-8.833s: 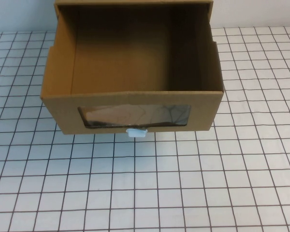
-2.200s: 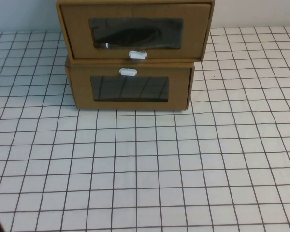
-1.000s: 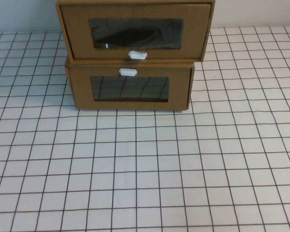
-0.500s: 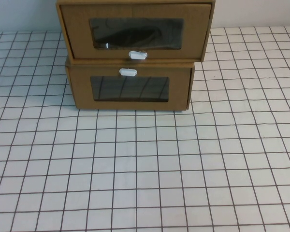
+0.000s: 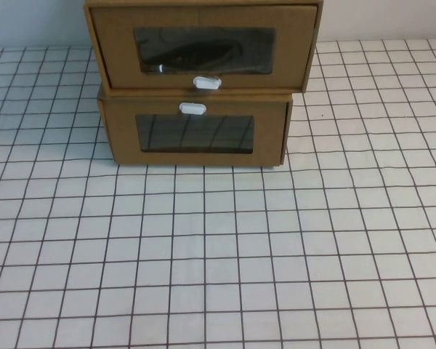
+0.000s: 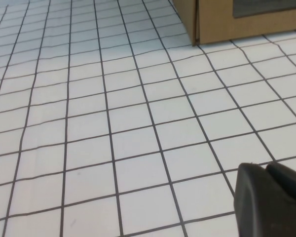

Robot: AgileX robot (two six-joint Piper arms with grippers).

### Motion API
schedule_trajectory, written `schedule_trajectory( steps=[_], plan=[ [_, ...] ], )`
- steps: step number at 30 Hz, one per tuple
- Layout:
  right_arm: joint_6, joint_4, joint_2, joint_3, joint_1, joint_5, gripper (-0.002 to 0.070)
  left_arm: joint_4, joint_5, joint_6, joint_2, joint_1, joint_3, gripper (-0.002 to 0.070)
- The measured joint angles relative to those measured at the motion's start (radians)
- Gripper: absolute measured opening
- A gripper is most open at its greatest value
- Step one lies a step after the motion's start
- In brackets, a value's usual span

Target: Close the shoe box

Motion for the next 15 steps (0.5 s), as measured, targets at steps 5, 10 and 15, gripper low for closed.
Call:
schedule_trajectory(
  steps=[5,10,15],
  plan=[
    [0.0,0.0,0.0,0.0,0.0,0.015,-0.0013,0.002,0.002,0.0,0.0,0.0,0.0,-0.0002],
    [0.0,0.0,0.0,0.0,0.0,0.015,-0.0013,0.002,0.002,0.0,0.0,0.0,0.0,-0.0002],
    [0.0,0.0,0.0,0.0,0.0,0.016,-0.0014,0.002,0.002,0.0,0.0,0.0,0.0,-0.0002]
  ],
)
